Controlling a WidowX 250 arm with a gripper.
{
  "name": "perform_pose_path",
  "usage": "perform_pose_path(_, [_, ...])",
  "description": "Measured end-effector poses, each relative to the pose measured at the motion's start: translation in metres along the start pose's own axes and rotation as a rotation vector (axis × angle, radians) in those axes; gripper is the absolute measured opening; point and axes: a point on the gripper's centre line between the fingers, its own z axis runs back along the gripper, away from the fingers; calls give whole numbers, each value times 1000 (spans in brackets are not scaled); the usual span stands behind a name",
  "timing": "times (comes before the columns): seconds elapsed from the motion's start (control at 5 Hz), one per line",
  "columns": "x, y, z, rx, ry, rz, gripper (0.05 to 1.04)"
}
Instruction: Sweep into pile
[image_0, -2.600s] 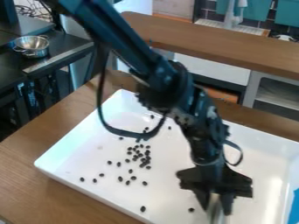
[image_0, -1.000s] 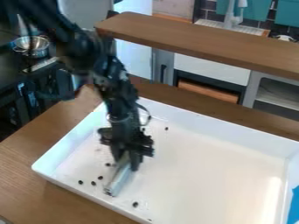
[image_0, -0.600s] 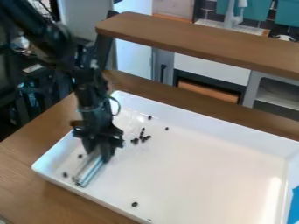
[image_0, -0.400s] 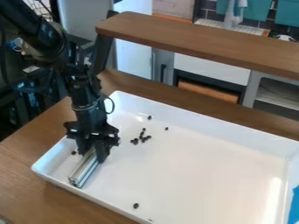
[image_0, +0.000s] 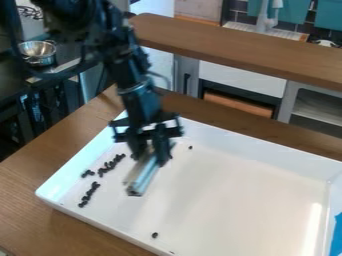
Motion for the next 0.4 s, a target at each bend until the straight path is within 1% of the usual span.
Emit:
perform_pose_path(0.2, [2, -29, -5, -4, -14, 20, 381])
perform_pose_path(0.4, [0, -52, -33, 25, -43, 3, 381])
